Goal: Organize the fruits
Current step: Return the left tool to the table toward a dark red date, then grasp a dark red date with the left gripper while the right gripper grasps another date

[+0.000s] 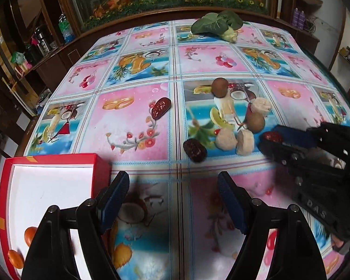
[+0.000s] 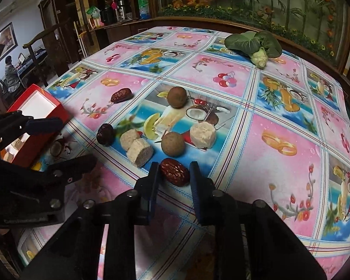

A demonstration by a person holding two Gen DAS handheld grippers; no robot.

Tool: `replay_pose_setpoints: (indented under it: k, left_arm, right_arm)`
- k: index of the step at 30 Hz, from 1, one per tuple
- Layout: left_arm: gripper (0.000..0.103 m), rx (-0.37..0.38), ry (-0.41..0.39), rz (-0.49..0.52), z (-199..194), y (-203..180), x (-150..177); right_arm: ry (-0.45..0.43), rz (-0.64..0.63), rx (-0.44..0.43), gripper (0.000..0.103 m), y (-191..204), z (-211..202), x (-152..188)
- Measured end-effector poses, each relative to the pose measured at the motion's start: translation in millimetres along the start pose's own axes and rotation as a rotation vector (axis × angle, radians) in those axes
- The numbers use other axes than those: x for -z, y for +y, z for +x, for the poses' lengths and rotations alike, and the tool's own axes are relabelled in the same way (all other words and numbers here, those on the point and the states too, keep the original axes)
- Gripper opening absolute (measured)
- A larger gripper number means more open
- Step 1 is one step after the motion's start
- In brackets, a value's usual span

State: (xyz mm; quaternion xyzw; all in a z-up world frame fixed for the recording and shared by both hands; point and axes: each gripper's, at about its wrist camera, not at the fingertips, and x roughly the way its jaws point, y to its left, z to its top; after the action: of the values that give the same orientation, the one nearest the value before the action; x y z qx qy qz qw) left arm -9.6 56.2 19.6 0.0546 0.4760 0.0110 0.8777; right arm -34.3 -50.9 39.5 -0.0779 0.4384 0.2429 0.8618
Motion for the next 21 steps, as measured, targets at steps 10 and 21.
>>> replay_pose_setpoints:
  k: [10,21]
  left_arm:
    - [0.077,0.005,-0.008,-0.030,11,-5,-10]
    - [0.037,0.080,-0.015,-0.076,17,-9,-13]
  right_arm:
    - [-0.010,0.095,-0.021,0.028,-15,-10,-5]
    - [-0.002,0.138,-0.022,0.028,-22,-10,-4]
